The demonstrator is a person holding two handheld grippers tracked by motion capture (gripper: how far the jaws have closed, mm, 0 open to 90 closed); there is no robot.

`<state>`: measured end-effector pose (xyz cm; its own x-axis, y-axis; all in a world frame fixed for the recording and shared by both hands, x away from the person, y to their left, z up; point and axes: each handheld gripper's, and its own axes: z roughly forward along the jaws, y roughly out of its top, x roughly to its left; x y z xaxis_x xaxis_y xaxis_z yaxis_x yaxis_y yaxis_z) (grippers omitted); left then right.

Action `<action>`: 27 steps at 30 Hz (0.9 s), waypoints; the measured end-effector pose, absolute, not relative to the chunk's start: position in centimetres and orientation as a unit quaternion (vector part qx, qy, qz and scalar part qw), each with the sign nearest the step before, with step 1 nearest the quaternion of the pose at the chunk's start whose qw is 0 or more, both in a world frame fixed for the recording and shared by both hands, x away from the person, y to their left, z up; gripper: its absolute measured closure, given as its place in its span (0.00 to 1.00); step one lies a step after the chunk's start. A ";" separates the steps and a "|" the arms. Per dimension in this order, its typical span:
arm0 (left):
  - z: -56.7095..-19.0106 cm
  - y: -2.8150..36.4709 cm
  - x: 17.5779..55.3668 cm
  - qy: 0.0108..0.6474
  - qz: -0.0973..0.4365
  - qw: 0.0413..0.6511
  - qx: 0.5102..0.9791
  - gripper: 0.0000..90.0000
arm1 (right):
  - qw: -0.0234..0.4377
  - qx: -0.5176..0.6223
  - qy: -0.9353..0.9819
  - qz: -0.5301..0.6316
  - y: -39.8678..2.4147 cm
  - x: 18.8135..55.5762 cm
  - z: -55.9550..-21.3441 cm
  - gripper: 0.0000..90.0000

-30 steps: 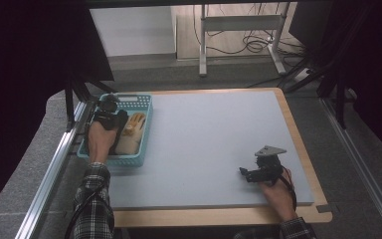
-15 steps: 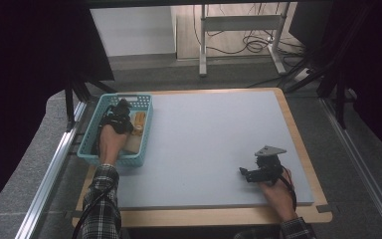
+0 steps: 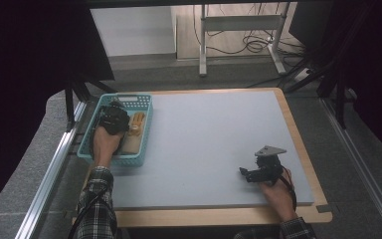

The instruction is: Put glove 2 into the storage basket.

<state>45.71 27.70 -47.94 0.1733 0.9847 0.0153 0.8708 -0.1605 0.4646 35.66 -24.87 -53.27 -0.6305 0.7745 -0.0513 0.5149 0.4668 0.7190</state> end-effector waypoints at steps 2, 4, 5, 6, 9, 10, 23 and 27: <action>-47.8 27.8 45.6 0.623 0.166 0.180 0.743 0.59 | 0.189 0.386 0.835 0.343 -24.9 35.7 -53.3 0.10; -47.6 28.0 45.5 0.624 0.169 0.185 0.740 0.56 | 0.189 0.386 0.835 0.343 -24.9 35.7 -53.3 0.10; -47.5 28.1 45.4 0.626 0.169 0.187 0.739 0.55 | 0.189 0.386 0.835 0.343 -24.9 35.7 -53.3 0.10; -47.5 28.1 45.4 0.626 0.169 0.187 0.739 0.54 | 0.189 0.386 0.835 0.343 -24.9 35.7 -53.3 0.10; -47.4 28.5 45.2 0.628 0.170 0.191 0.734 0.52 | 0.189 0.386 0.835 0.343 -24.9 35.7 -53.3 0.10; -47.4 28.6 45.1 0.630 0.170 0.194 0.732 0.51 | 0.189 0.386 0.835 0.343 -24.9 35.7 -53.3 0.10; -47.0 29.7 44.3 0.629 0.174 0.217 0.726 0.41 | 0.190 0.386 0.835 0.343 -24.9 35.7 -53.3 0.10; -46.8 29.8 44.1 0.628 0.173 0.220 0.726 0.39 | 0.190 0.385 0.835 0.343 -24.9 35.7 -53.3 0.10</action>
<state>44.05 29.85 -46.79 0.1499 0.9884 -0.0246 0.8361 -0.1135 0.5368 35.65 -24.86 -53.28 -0.6306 0.7743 -0.0533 0.5137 0.4679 0.7192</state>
